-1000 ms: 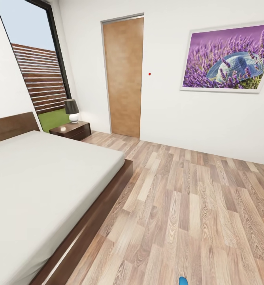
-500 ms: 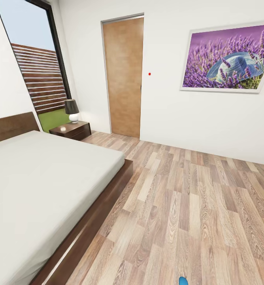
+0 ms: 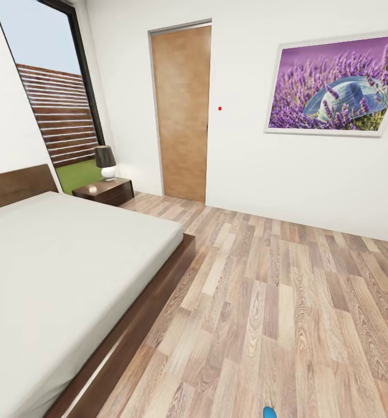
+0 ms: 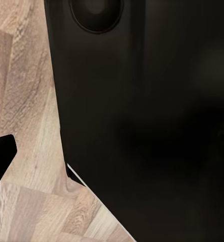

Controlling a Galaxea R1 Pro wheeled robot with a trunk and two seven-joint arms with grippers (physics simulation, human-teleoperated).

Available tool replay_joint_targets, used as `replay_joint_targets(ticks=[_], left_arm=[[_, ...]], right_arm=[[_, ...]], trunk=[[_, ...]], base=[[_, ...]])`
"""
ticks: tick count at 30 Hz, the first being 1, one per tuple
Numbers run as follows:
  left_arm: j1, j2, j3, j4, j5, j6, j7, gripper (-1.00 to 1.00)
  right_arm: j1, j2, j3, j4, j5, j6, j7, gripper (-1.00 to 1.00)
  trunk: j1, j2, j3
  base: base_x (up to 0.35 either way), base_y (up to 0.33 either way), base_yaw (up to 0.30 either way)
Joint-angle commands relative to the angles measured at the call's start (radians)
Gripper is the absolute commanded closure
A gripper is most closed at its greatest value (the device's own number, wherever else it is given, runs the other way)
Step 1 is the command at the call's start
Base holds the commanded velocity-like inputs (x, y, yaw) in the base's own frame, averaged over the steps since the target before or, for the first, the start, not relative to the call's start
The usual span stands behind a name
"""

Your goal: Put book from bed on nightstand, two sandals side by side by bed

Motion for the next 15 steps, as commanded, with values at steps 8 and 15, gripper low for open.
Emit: replay_joint_targets(ticks=[8, 15], left_arm=[[-0.001, 0.0, -0.007, -0.01, -0.001, -0.003, 0.002, -1.0], [-0.001, 0.0, -0.009, -0.015, -0.002, -0.003, 0.003, -1.0]], right_arm=[[-0.004, 0.0, -0.003, -0.001, 0.002, 0.001, -0.001, -1.0], [-0.005, -0.002, -0.001, -0.001, 0.003, -0.045, 0.004, -1.0]], trunk=[[0.0, 0.0, -0.001], [0.0, 0.0, -0.001]], base=[[0.113, 0.0, 0.0], [0.04, 0.0, 0.0]])
